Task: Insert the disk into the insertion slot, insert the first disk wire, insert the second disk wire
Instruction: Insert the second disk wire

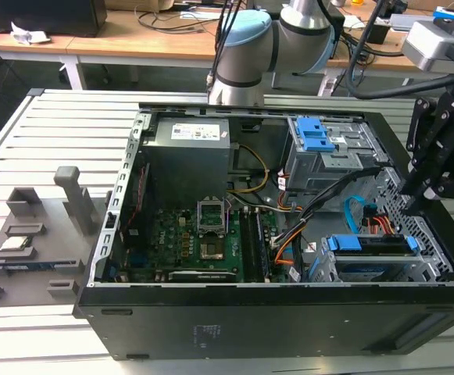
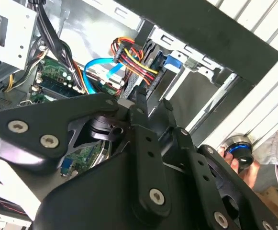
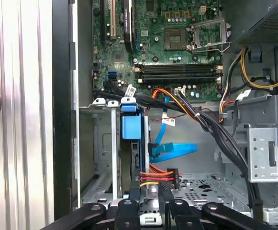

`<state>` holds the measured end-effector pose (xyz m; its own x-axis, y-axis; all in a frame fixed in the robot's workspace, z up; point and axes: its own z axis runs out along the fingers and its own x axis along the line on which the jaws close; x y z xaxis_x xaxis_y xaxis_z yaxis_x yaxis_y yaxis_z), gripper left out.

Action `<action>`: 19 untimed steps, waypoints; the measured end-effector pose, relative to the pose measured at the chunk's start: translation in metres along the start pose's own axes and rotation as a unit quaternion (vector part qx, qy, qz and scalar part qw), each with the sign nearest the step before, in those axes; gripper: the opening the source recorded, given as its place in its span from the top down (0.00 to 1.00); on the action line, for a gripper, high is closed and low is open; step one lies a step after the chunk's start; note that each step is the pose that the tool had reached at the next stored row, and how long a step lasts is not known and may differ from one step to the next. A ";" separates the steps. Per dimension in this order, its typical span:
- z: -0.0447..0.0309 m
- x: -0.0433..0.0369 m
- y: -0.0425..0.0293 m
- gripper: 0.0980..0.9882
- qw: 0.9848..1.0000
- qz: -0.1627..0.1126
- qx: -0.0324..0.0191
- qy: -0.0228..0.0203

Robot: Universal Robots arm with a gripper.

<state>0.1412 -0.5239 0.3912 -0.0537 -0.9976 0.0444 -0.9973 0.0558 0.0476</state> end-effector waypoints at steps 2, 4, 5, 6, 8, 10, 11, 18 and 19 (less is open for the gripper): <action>0.0065 -0.0016 0.0080 0.77 1.000 0.000 0.000 0.000; 0.0092 -0.0043 0.0144 0.77 1.000 0.000 0.000 0.000; 0.0117 -0.0067 0.0205 0.77 1.000 0.000 0.000 0.000; 0.0133 -0.0070 0.0241 0.77 1.000 0.000 0.000 0.000; 0.0165 -0.0068 0.0287 0.77 1.000 0.000 0.000 0.001; 0.0189 -0.0066 0.0346 0.77 1.000 0.000 0.000 0.002; 0.0195 -0.0065 0.0363 0.77 1.000 0.000 0.000 0.003; 0.0217 -0.0063 0.0378 0.86 1.000 0.000 0.000 0.004; 0.0217 -0.0063 0.0378 0.86 1.000 0.000 0.000 0.004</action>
<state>0.1028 -0.5164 0.3710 -0.0533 -0.9972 0.0527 -0.9973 0.0558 0.0471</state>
